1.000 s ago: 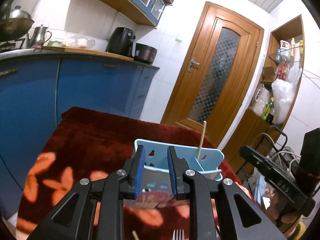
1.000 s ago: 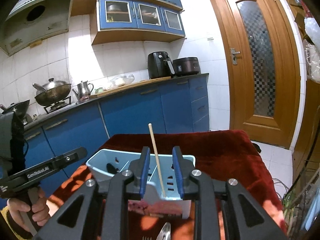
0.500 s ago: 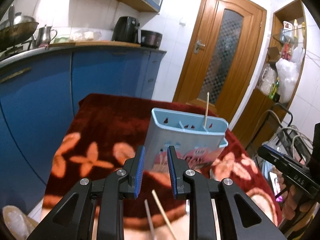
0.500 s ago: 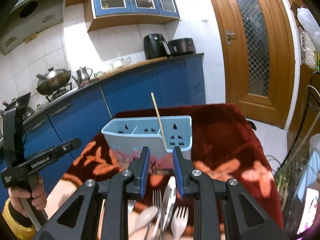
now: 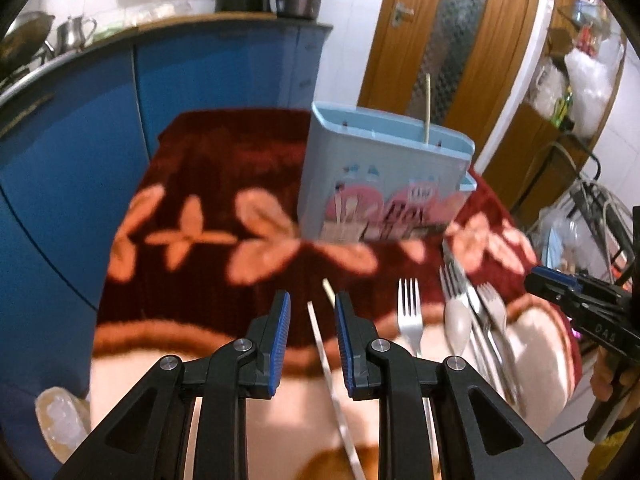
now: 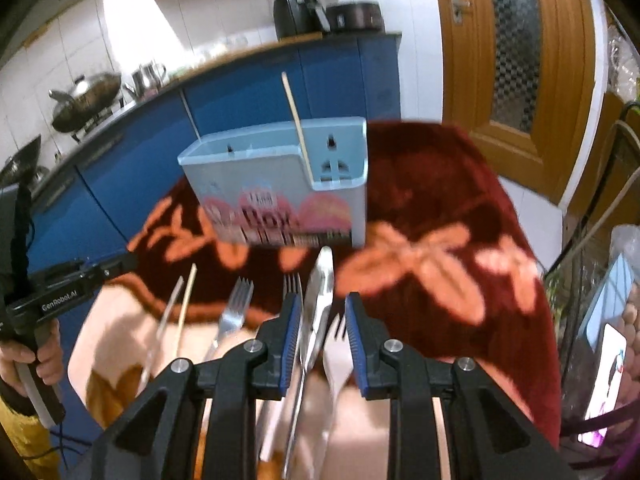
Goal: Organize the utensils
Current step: 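Grasp a white chopstick with the left tool while the right tool grasps the white plastic fork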
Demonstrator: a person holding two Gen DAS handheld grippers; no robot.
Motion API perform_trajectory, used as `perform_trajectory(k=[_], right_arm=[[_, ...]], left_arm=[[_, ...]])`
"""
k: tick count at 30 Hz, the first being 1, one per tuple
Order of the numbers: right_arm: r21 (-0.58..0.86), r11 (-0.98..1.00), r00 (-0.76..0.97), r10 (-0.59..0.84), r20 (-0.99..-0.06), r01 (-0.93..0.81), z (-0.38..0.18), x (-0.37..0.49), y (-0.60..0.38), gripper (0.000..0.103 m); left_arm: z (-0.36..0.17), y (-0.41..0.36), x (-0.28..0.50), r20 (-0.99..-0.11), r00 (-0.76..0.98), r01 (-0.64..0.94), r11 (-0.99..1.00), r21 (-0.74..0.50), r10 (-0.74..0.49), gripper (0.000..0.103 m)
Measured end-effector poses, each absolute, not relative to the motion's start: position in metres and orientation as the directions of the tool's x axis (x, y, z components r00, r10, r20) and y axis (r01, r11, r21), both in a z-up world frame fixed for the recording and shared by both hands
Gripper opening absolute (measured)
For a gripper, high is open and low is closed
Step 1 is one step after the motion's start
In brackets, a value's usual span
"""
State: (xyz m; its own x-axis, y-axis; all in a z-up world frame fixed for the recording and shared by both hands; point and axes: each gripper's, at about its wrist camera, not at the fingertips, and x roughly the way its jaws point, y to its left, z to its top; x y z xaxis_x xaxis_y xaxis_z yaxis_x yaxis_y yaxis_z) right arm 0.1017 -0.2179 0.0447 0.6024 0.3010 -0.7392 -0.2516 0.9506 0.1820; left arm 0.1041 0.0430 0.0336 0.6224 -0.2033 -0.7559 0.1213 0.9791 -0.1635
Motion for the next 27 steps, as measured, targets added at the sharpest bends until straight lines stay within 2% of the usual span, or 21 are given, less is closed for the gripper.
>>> perform_trajectory(k=[14,27], right_arm=[[0.178,0.950,0.385,0.269,-0.883,-0.255,0.007,0.109,-0.217,0.026],[0.229,0.942,0.300,0.297,-0.906,-0.244,-0.007,0.132,-0.218,0.026]], left_arm=[[0.001,0.033,0.109,-0.859,0.460,0.149,0.974,-0.173,-0.223,0.023],[-0.015,0.028,0.124,-0.906,0.356,0.161,0.970,-0.181,-0.228,0.023]])
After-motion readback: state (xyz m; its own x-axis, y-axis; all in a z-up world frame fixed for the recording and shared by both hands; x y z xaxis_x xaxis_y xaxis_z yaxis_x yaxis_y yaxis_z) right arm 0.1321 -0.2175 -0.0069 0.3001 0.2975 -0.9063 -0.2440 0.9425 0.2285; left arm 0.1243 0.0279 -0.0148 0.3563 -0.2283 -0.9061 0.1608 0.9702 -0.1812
